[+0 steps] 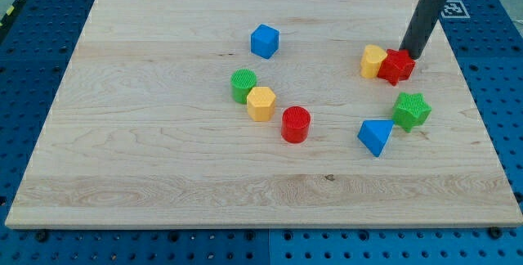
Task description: Push the yellow heart towards the center
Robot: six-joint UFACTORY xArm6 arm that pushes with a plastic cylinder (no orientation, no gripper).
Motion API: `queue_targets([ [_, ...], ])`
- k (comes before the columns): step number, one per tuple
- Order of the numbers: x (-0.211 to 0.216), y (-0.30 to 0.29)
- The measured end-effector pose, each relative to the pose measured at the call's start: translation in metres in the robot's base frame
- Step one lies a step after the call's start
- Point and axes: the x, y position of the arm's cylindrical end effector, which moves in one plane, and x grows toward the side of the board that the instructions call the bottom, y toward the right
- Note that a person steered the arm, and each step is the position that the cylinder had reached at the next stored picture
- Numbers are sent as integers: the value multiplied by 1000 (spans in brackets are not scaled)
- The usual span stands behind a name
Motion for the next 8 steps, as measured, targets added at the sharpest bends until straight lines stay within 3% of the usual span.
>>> queue_targets([
  [8, 13, -105],
])
